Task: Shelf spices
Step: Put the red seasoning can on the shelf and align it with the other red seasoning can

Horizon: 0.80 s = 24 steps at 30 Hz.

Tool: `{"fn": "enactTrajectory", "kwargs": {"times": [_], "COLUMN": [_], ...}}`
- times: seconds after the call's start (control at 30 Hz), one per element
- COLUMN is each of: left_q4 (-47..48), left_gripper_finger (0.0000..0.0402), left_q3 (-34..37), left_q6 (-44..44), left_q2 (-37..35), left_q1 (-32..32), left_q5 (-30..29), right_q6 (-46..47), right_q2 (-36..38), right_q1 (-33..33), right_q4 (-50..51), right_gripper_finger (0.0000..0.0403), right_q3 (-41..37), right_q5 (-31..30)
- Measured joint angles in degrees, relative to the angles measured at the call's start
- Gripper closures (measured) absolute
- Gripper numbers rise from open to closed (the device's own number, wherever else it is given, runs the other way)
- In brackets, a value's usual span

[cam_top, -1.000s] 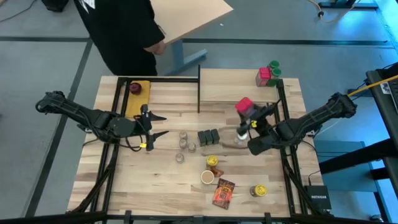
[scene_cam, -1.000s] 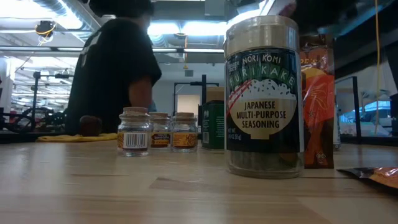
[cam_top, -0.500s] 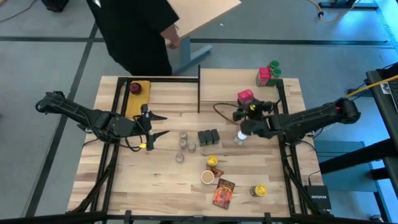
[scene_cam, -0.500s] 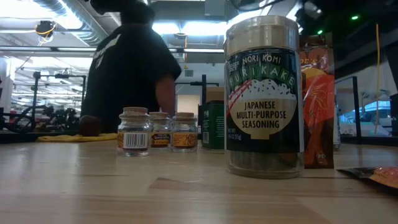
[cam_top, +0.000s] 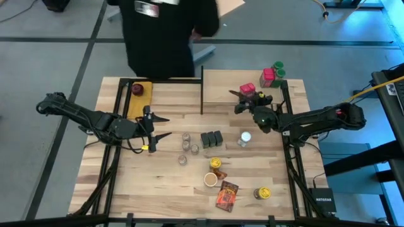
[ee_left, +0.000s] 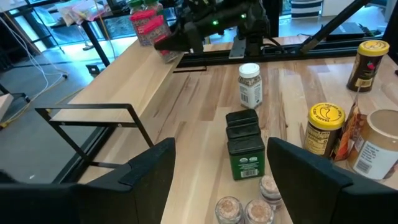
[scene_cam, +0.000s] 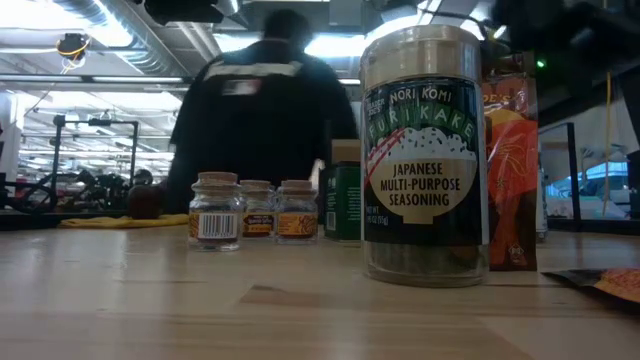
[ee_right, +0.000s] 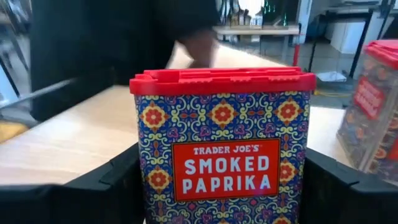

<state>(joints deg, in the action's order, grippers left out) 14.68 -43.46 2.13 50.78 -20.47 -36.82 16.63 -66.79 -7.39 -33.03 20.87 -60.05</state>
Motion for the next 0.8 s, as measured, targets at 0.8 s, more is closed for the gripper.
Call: {"fn": "enactTrajectory", "kwargs": {"times": [0.8], "left_q4": [-0.24], "left_gripper_finger": [0.0153], "left_q3": [0.0], "left_q6": [-0.86], "left_q2": [4.11], "left_q1": [2.93], "left_q5": [2.14], "right_q6": [-10.69], "right_q2": [-1.37], "right_q1": [-2.71], "right_q4": [-13.73], "right_gripper_finger": [0.0013], "right_q3": [-5.12], "right_q5": [5.66]}}
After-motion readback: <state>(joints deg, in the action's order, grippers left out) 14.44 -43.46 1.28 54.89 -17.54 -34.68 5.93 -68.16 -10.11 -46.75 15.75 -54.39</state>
